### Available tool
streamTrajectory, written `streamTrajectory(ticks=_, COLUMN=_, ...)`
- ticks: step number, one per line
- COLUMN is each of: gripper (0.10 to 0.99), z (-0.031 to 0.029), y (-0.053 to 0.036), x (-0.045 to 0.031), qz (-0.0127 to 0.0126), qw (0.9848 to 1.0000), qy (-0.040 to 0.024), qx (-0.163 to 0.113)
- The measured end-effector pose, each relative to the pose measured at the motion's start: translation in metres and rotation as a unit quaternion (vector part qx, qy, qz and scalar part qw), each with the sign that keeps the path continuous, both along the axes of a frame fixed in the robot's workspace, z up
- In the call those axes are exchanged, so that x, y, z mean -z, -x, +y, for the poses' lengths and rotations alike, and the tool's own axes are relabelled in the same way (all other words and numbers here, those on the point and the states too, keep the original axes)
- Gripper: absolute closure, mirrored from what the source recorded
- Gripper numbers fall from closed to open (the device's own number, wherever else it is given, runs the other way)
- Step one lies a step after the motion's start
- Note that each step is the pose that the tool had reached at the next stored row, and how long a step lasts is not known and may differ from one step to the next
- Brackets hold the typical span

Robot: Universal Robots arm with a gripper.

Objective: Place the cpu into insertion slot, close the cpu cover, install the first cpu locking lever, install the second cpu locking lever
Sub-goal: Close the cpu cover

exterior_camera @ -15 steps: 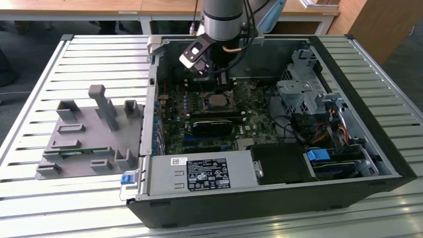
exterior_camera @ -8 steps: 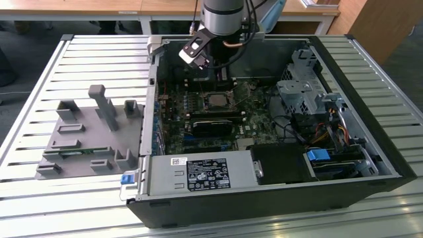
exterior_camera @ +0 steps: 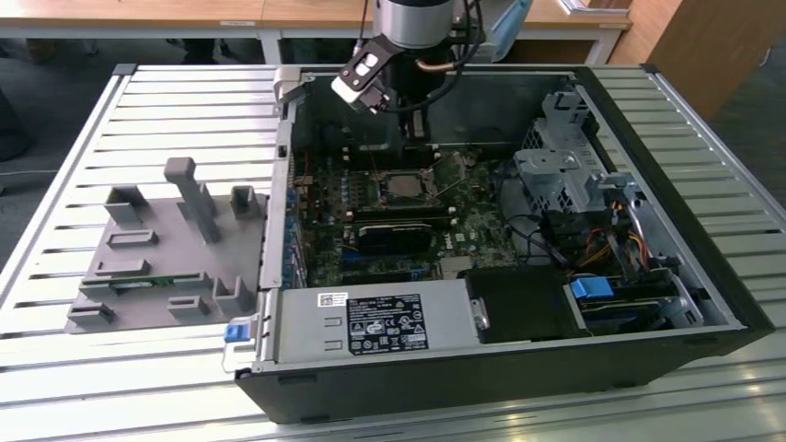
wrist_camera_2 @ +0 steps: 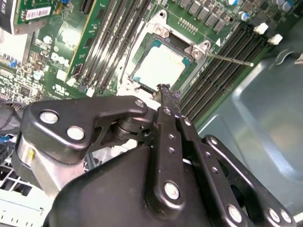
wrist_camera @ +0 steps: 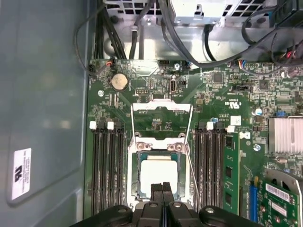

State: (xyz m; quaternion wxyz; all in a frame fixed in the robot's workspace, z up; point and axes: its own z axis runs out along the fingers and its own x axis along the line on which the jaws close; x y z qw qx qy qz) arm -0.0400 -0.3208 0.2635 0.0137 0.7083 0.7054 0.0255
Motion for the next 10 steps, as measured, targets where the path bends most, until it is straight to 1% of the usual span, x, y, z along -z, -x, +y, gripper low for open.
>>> streamTrajectory(ticks=8, gripper=0.980, z=-0.0057, y=0.0003, x=0.0000, qz=0.0000, qw=1.0000, qy=0.0000, qx=0.000)
streamTrajectory(ticks=10, gripper=0.980, z=-0.0056, y=-0.0029, x=0.0000, qz=0.0000, qw=1.0000, qy=0.0000, qx=0.000)
